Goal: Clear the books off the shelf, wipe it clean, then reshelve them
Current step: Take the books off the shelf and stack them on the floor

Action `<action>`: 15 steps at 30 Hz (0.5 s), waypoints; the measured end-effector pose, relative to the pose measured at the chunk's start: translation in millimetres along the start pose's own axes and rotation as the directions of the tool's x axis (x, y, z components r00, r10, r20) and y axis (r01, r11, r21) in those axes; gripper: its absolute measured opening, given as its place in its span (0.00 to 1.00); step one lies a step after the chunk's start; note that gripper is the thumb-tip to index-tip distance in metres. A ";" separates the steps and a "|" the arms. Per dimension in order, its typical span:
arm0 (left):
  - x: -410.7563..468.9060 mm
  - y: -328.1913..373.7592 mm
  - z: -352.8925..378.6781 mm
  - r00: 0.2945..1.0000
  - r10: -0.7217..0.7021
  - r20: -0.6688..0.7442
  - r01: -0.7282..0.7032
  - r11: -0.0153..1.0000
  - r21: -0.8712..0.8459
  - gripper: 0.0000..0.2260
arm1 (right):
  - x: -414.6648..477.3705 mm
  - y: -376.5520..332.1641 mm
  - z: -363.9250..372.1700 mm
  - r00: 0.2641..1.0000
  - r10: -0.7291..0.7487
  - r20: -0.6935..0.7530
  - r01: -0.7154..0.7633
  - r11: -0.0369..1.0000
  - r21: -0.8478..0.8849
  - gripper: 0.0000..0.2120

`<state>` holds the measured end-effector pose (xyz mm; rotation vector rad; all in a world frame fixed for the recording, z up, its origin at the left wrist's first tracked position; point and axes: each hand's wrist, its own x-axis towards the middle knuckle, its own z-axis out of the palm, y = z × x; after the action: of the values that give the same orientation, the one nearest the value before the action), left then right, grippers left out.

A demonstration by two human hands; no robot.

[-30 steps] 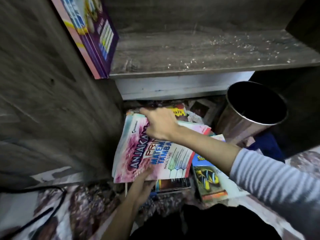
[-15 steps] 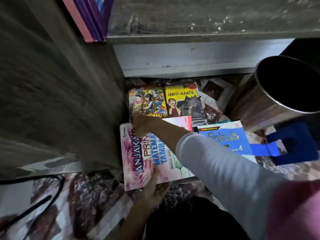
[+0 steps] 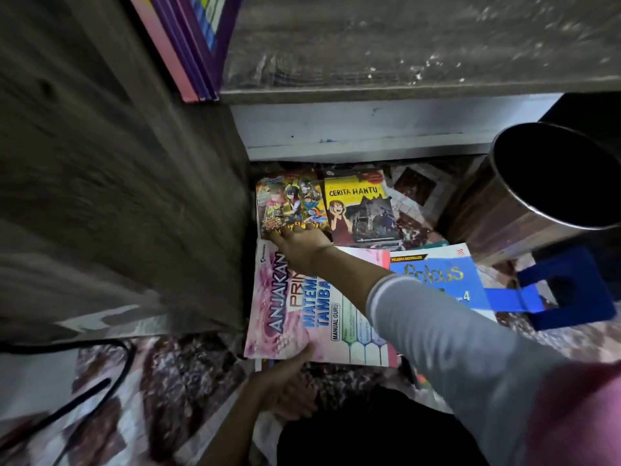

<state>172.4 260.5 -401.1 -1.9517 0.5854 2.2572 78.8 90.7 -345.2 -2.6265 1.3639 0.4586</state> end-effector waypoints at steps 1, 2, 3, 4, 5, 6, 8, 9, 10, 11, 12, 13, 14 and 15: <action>-4.4 1.5 -3.9 0.999 0.026 -0.023 -0.025 0.998 0.058 0.30 | -2.5 3.2 -6.5 1.000 -0.016 -0.020 0.016 1.000 -0.003 0.30; -9.6 4.6 -7.5 0.995 0.046 -0.087 -0.042 0.998 0.056 0.23 | -6.6 5.0 -12.6 1.000 -0.015 -0.024 0.015 1.000 0.022 0.29; -12.7 10.2 -12.2 0.981 0.113 -0.156 -0.104 0.992 0.066 0.18 | -13.7 8.6 -21.8 0.999 -0.010 -0.040 0.012 0.999 0.047 0.27; -16.4 17.2 -15.9 0.962 0.165 -0.218 -0.152 0.986 0.074 0.14 | -19.5 11.3 -26.7 0.999 -0.015 -0.049 0.018 0.997 0.071 0.26; -23.1 28.7 -18.7 0.937 0.221 -0.269 -0.203 0.975 0.091 0.12 | -28.3 16.1 -38.3 0.997 -0.012 -0.073 0.018 0.996 0.084 0.25; -28.8 41.1 -20.6 0.918 0.260 -0.299 -0.240 0.965 0.103 0.11 | -35.0 19.2 -43.6 0.997 -0.004 -0.078 0.011 0.996 0.091 0.24; -54.4 68.1 -19.7 0.861 0.359 -0.360 -0.319 0.933 0.168 0.12 | -53.5 25.0 -65.2 0.988 0.034 -0.149 -0.013 0.990 0.139 0.23; -66.5 81.3 -18.6 0.818 0.419 -0.395 -0.365 0.908 0.206 0.11 | -61.6 27.0 -74.9 0.982 0.069 -0.175 -0.037 0.982 0.183 0.22; -84.4 94.8 -16.0 0.765 0.475 -0.435 -0.414 0.880 0.233 0.10 | -69.7 29.0 -87.2 0.969 0.102 -0.223 -0.050 0.973 0.227 0.21; -100.8 106.7 -13.0 0.700 0.536 -0.473 -0.470 0.843 0.259 0.08 | -77.1 30.2 -98.1 0.955 0.135 -0.264 -0.058 0.959 0.278 0.19; -119.4 116.4 -9.8 0.614 0.596 -0.517 -0.522 0.798 0.300 0.07 | -84.1 31.6 -109.8 0.939 0.162 -0.303 -0.058 0.944 0.324 0.17; -138.8 124.8 -7.5 0.516 0.653 -0.554 -0.559 0.747 0.359 0.07 | -91.0 32.0 -123.1 0.924 0.185 -0.333 -0.051 0.927 0.373 0.16; -156.1 131.7 -3.2 0.414 0.690 -0.594 -0.566 0.706 0.426 0.07 | -95.6 32.9 -132.5 0.912 0.205 -0.357 -0.043 0.910 0.413 0.15; -178.2 136.2 1.9 0.306 0.715 -0.628 -0.585 0.662 0.468 0.08 | -103.3 32.0 -146.4 0.896 0.217 -0.388 -0.023 0.894 0.448 0.15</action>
<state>157.7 166.3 -198.0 -2.9379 1.9201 1.2806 26.2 113.0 -172.4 -2.3439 1.5360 -0.4108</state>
